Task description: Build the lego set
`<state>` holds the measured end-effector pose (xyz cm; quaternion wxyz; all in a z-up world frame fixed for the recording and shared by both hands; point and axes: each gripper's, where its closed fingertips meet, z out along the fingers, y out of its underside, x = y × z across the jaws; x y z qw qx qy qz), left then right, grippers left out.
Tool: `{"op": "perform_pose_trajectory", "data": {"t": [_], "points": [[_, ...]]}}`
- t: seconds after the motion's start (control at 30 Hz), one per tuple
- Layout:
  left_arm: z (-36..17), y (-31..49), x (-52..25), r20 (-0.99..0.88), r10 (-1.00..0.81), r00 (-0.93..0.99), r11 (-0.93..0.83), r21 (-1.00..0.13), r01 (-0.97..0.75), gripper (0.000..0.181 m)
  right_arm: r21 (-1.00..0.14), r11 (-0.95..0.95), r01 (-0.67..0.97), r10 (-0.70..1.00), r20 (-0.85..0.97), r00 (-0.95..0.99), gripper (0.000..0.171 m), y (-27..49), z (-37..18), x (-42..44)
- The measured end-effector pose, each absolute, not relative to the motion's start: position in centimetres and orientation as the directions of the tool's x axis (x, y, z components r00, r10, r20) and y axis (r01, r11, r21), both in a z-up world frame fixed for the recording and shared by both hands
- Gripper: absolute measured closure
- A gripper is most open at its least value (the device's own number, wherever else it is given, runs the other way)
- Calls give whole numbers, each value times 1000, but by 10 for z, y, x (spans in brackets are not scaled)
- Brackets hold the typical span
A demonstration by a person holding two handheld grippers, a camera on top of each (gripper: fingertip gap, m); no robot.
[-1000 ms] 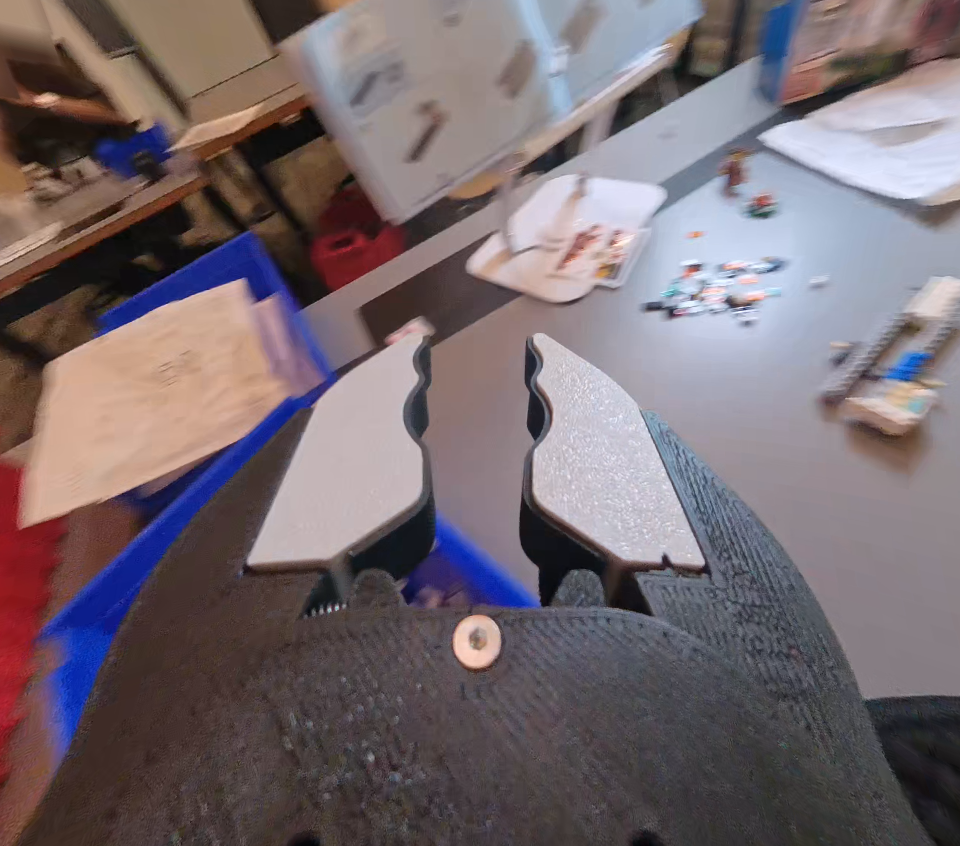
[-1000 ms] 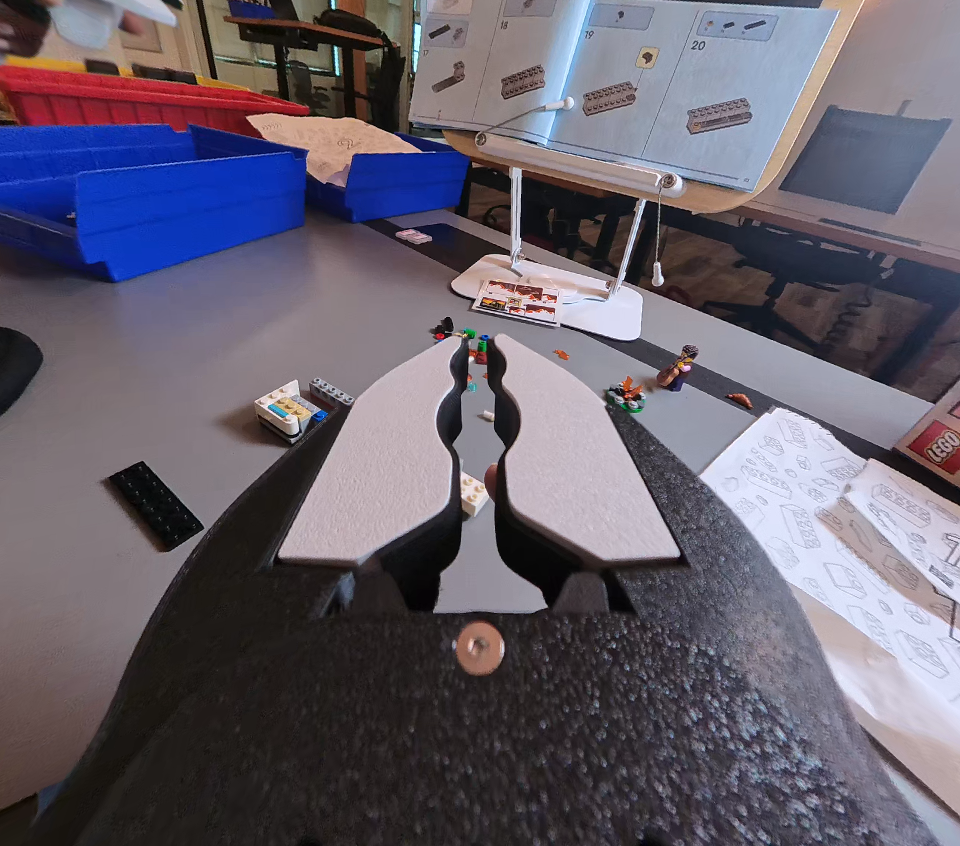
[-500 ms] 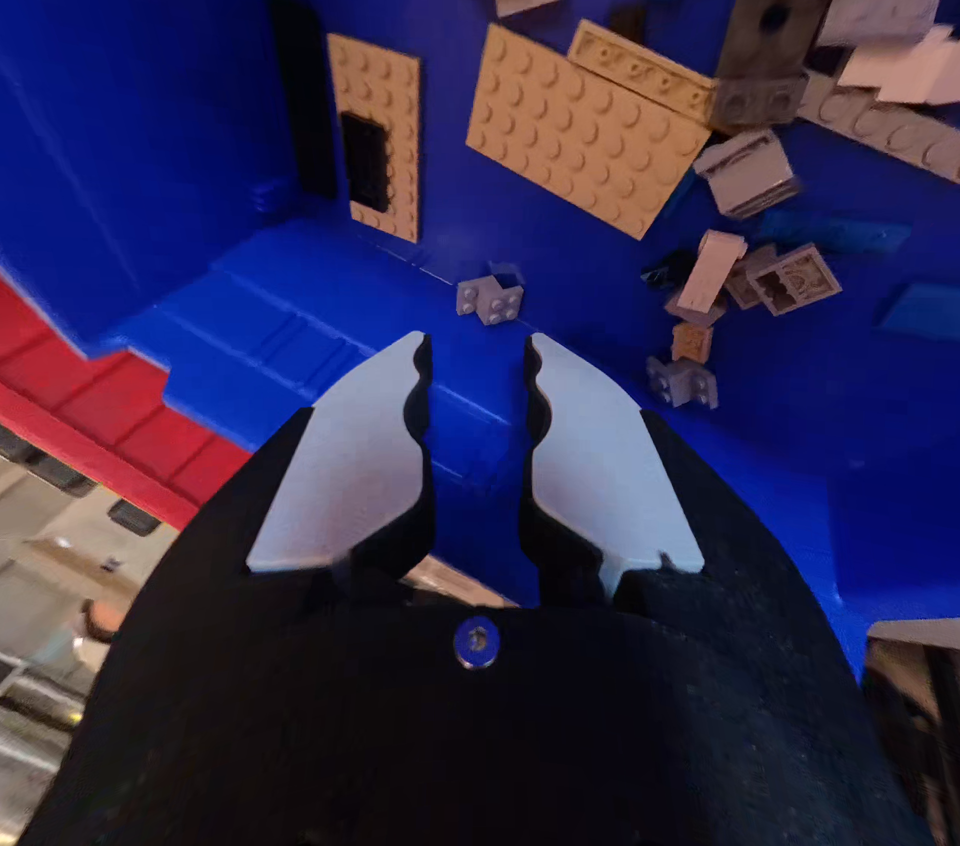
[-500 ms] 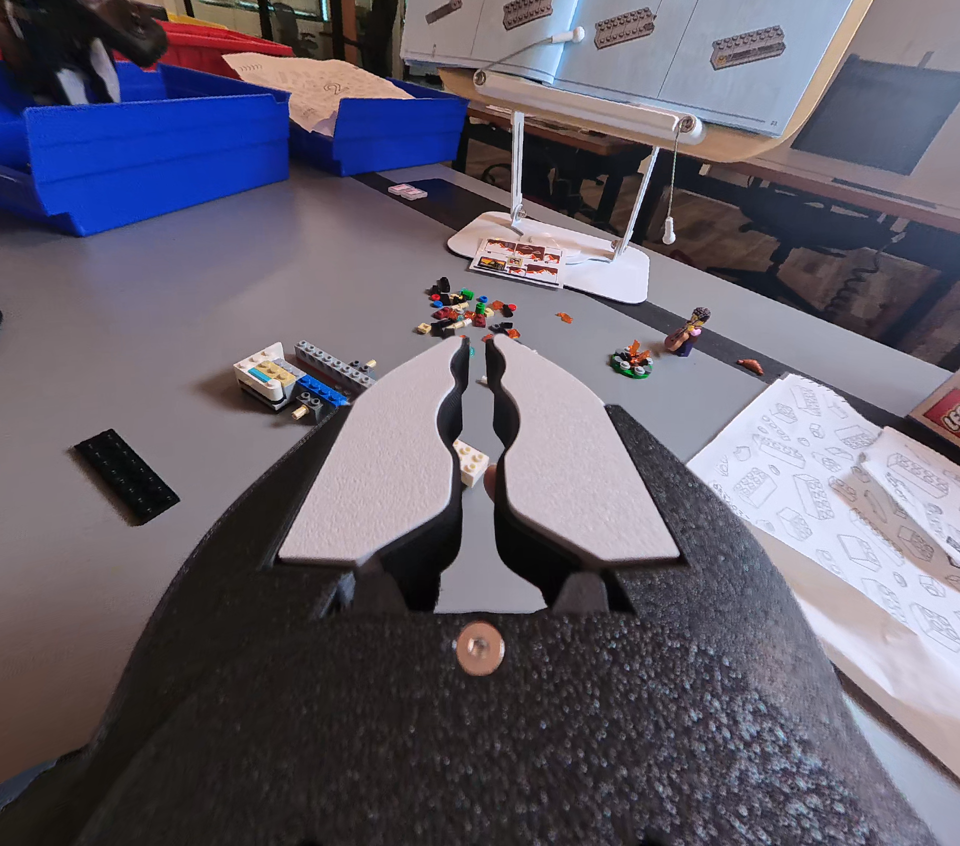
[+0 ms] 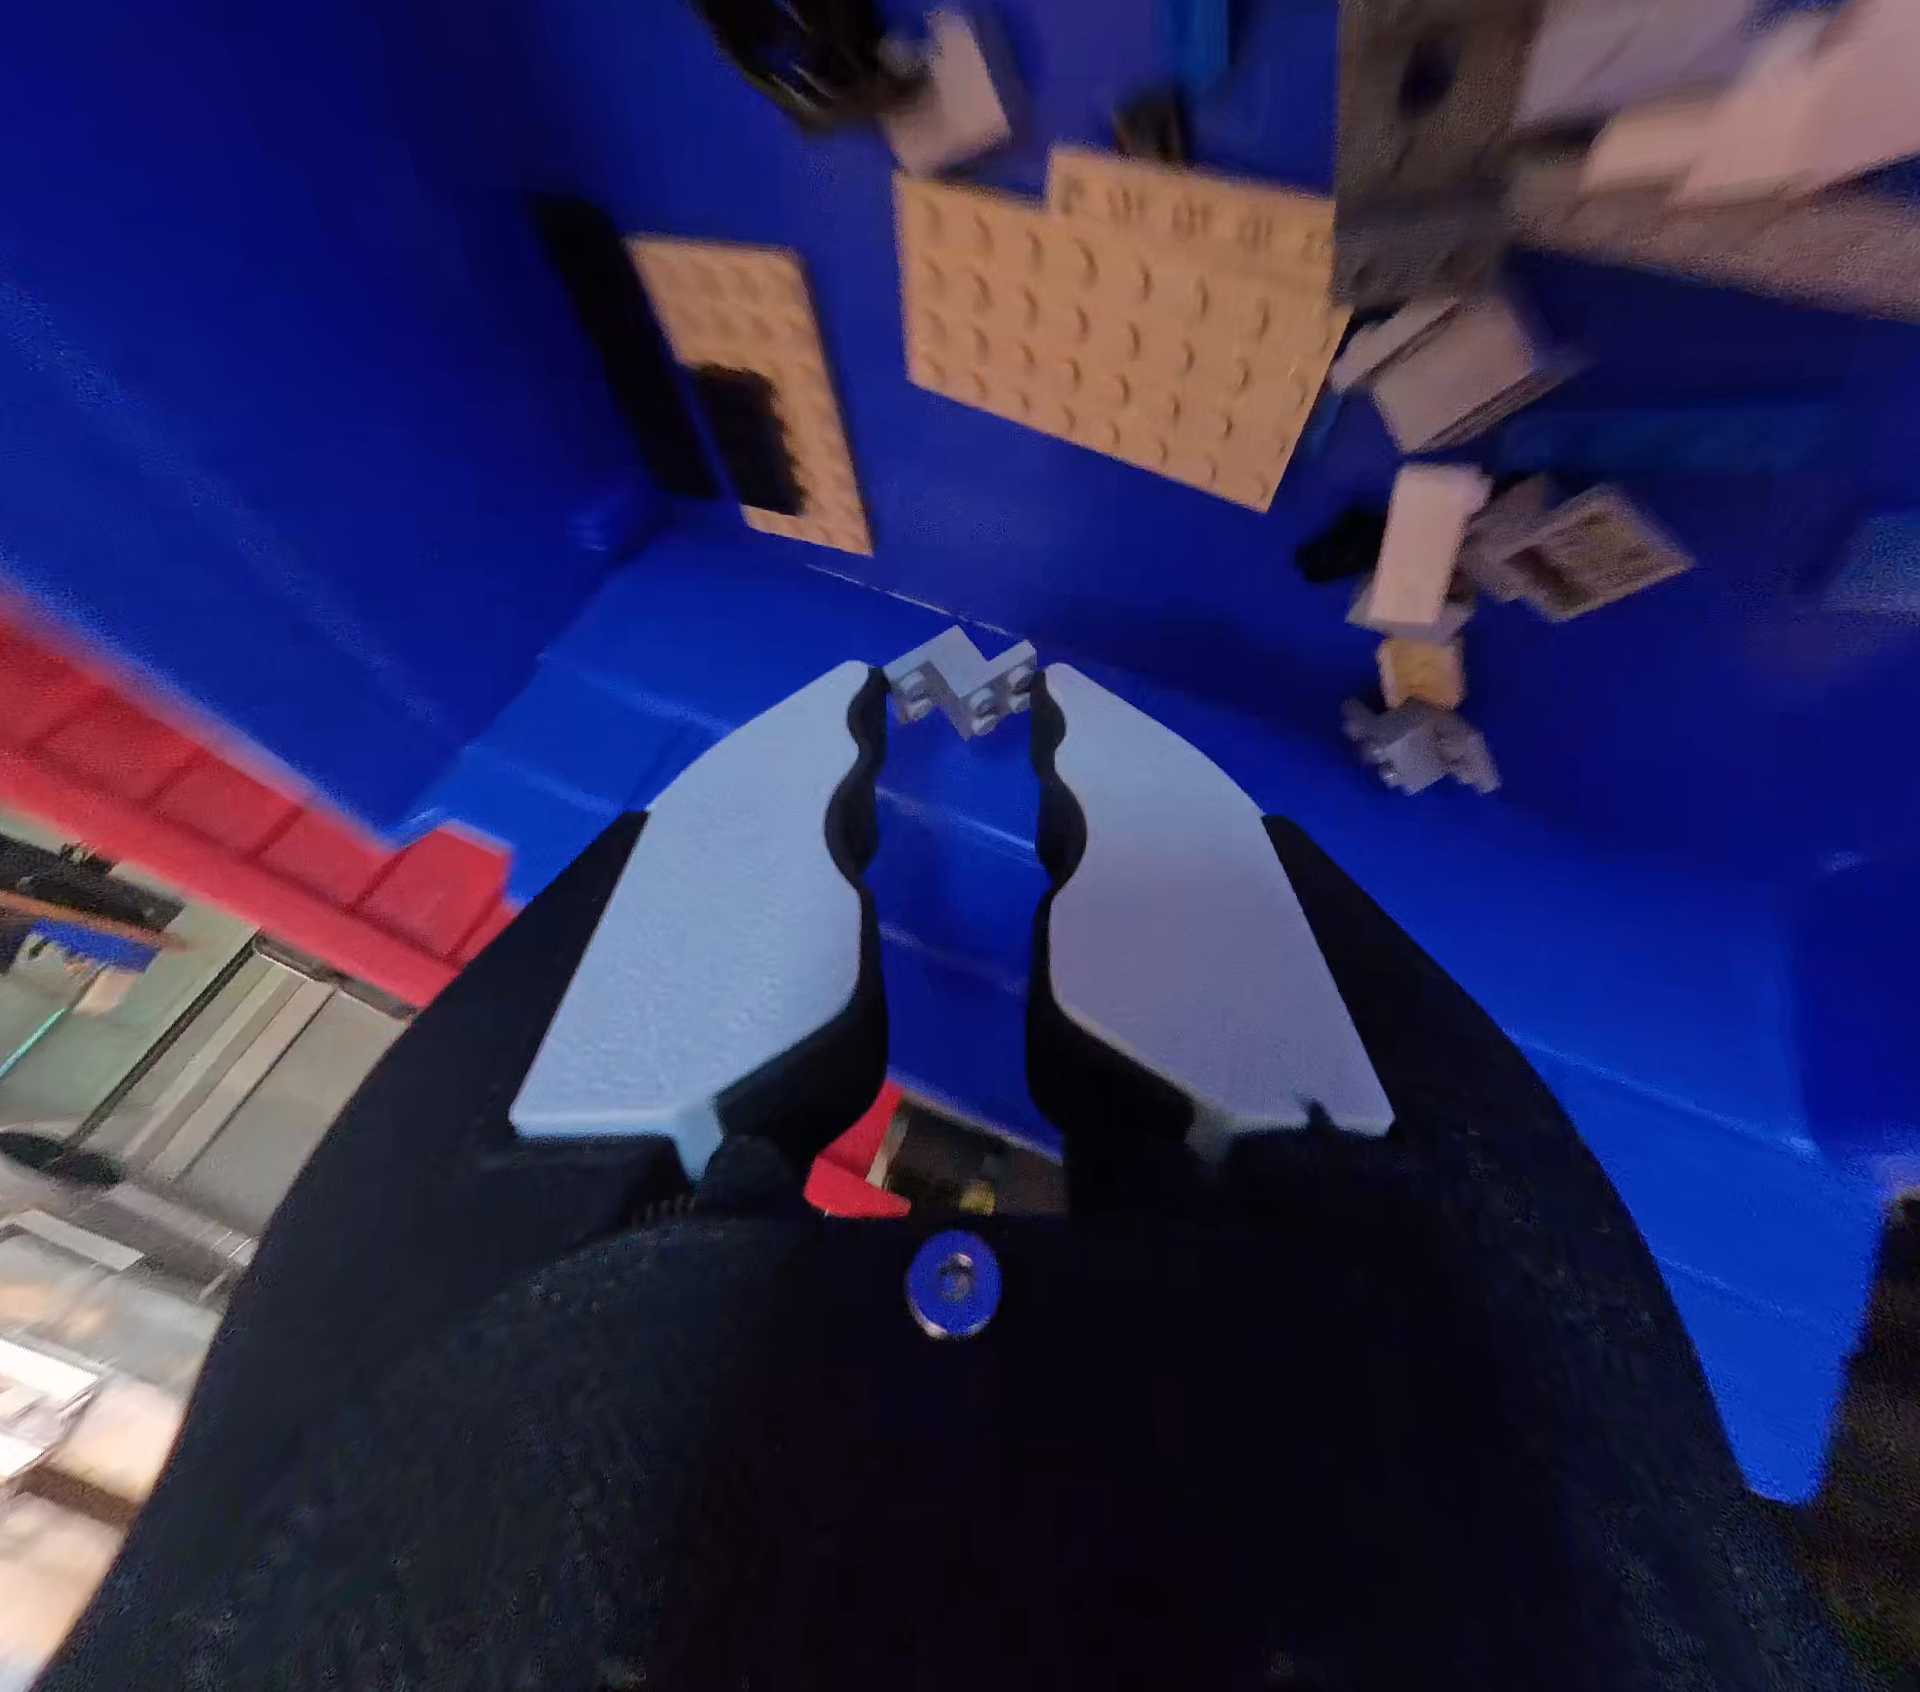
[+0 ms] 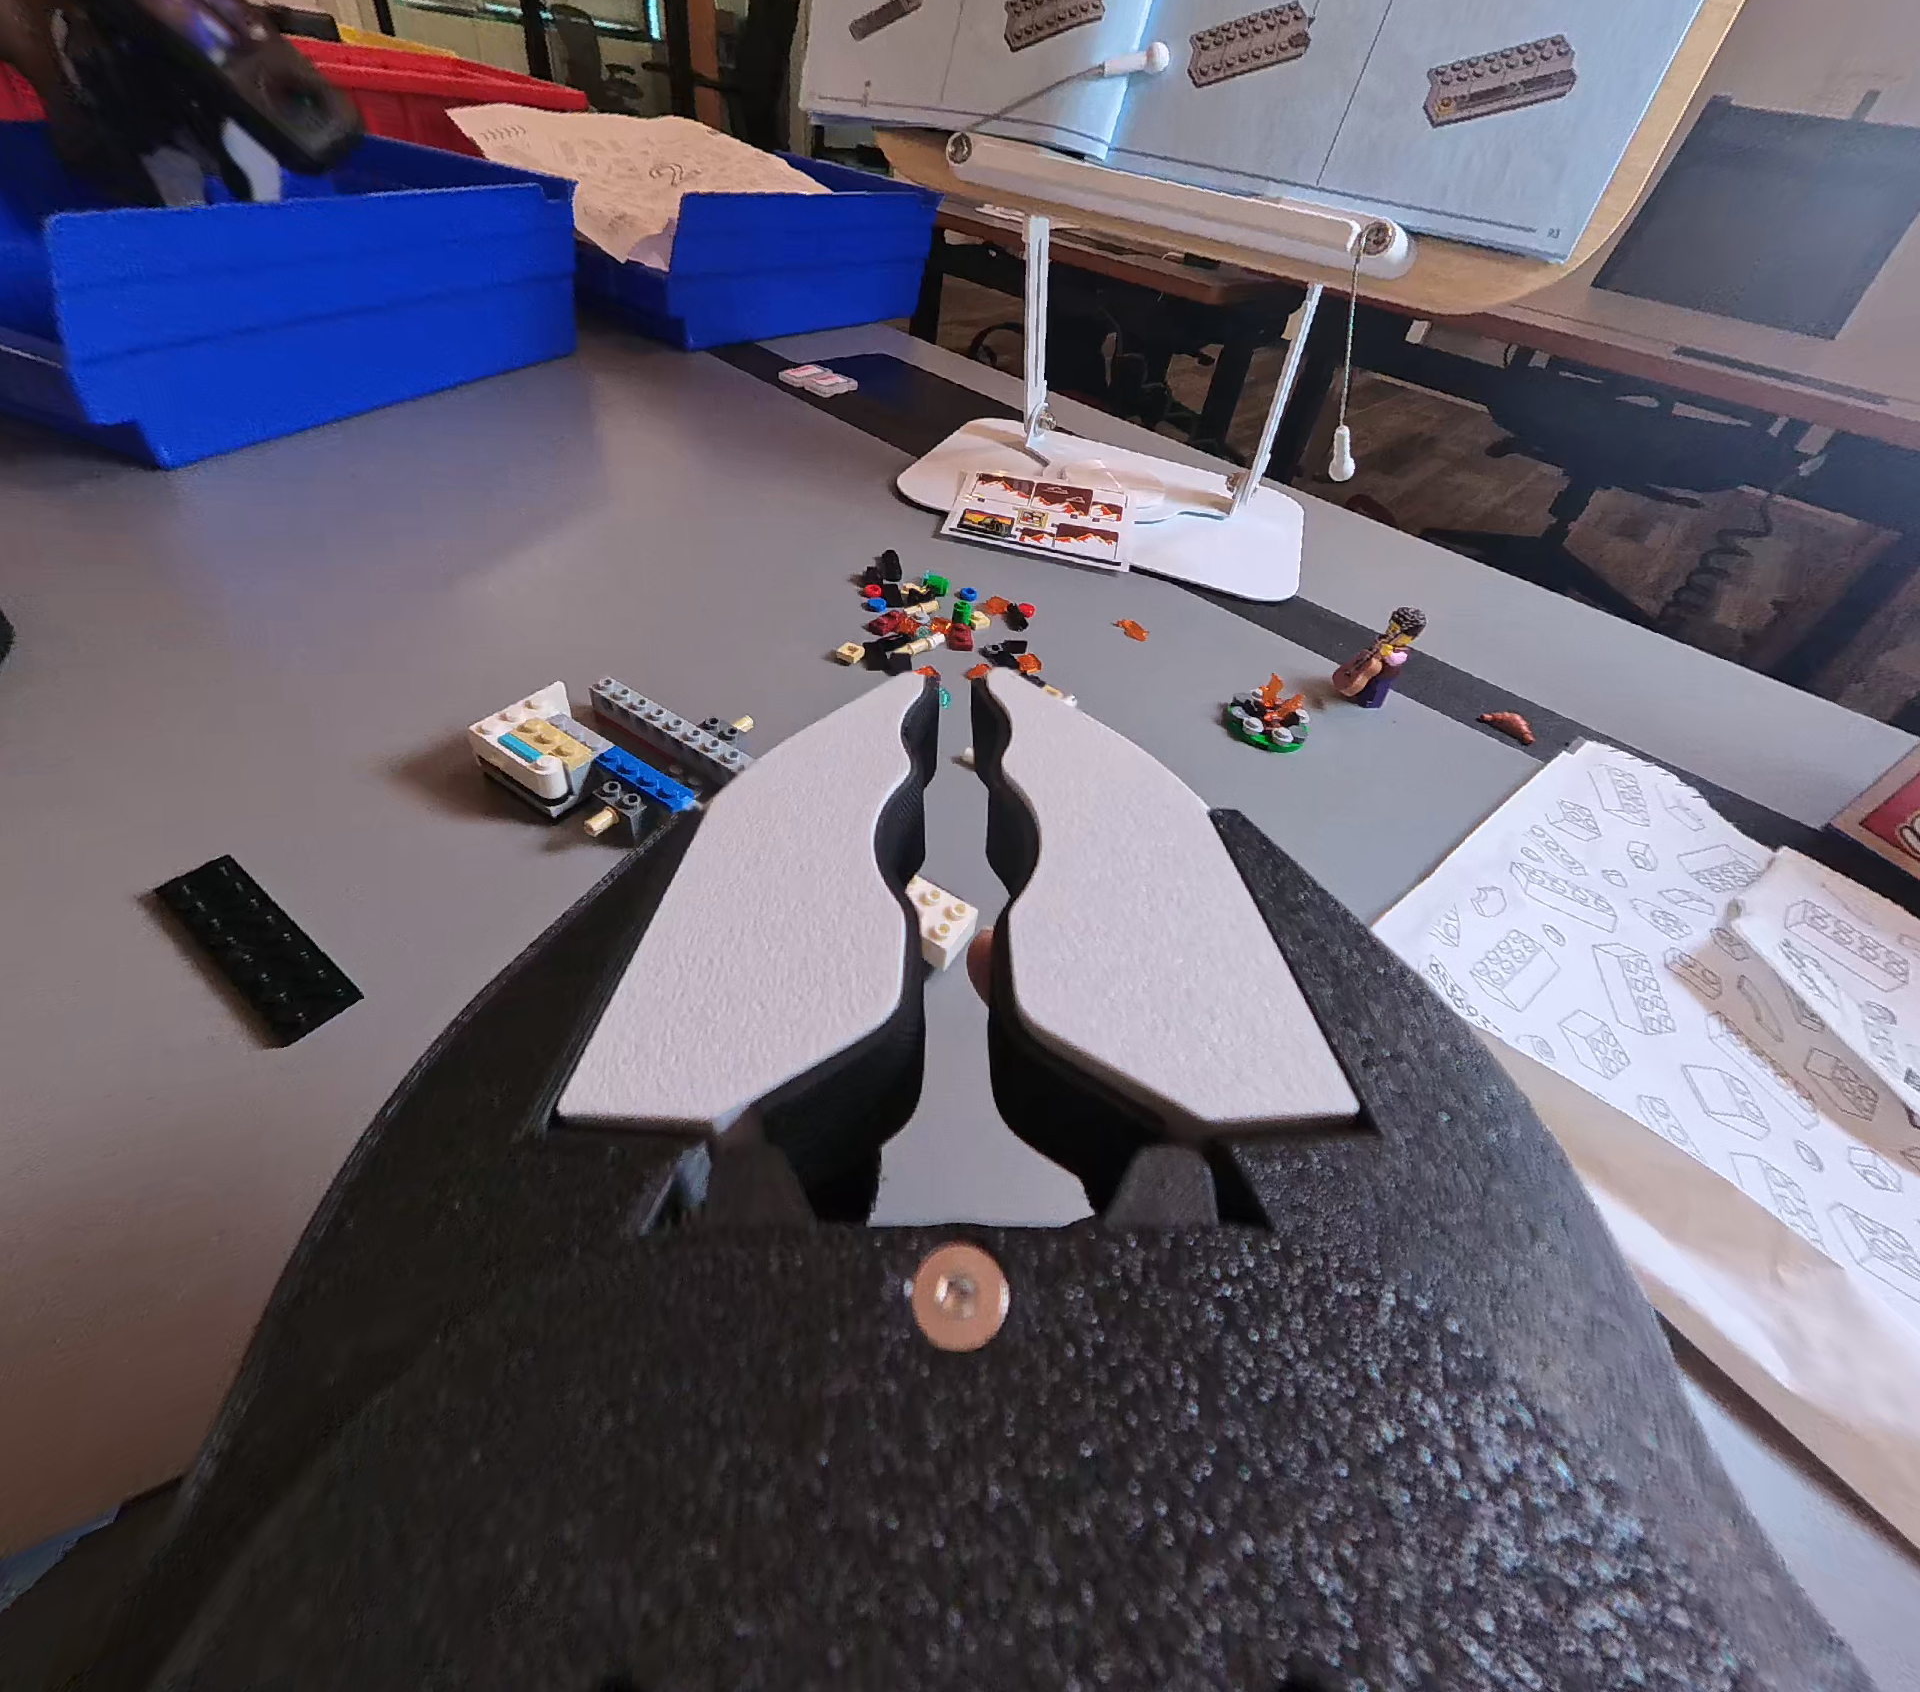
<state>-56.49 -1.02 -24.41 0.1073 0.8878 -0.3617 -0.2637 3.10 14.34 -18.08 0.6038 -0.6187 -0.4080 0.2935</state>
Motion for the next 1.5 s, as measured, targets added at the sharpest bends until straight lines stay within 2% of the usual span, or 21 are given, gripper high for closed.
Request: {"op": "perform_pose_trajectory", "data": {"t": [0.03, 0.1, 0.17, 0.2, 0.27, 0.33, 0.47, 0.53, 0.6, 0.7, 0.77, 0.93, 1.1, 1.5], "points": [[-229, 2, -548, -432, -659, 616, -745, 267, -611, 154, -987, 63, 145, 862, 127, 490, 165, 142, -180, 31], [-192, 30, -491, -467, -584, 664, -735, -44, -677, 154, -989, 62, 136, 870, 120, 477, 165, 140, -178, 29], [-152, 52, -409, -443, -560, 700, -601, -364, -711, 154, -989, 65, 129, 882, 118, 457, 165, 136, -177, 25], [-136, 56, -366, -425, -577, 698, -511, -479, -714, 155, -989, 71, 127, 888, 121, 444, 165, 132, -177, 23], [-121, 57, -282, -421, -635, 648, -328, -612, -719, 155, -988, 91, 121, 905, 133, 405, 165, 123, -176, 18], [-124, 51, -204, -417, -693, 588, -183, -687, -703, 155, -985, 131, 109, 920, 162, 358, 164, 111, -172, 13], [-163, 40, -83, -290, -833, 470, -70, -788, -611, 154, -949, 294, 117, 913, 315, 261, 162, 83, -166, 5], [-183, 48, -50, -232, -859, 457, -92, -808, -582, 154, -904, 394, 167, 883, 423, 205, 161, 72, -172, 1], [-209, 56, -33, -237, -874, 424, -105, -759, -642, 154, -868, 441, 229, 870, 476, 131, 160, 65, -186, -2], [-243, 53, -23, -267, -901, 341, -91, -653, -752, 154, -899, 360, 251, 922, 384, 54, 160, 58, -197, -6], [-255, 51, -20, -242, -903, 354, -120, -651, -750, 154, -898, 347, 270, 927, 372, 47, 161, 60, -201, -6], [-265, 47, -18, -190, -906, 378, -159, -674, -721, 154, -826, 427, 369, 881, 472, 36, 163, 67, -219, -7], [-268, 45, -19, -140, -907, 396, -184, -715, -674, 150, -790, 453, 414, 868, 497, -2, 163, 63, -232, -9], [-269, 42, -42, -187, -903, 387, -154, -700, -698, 151, -788, 419, 451, 895, 442, -60, 164, 57, -248, -13]]}}
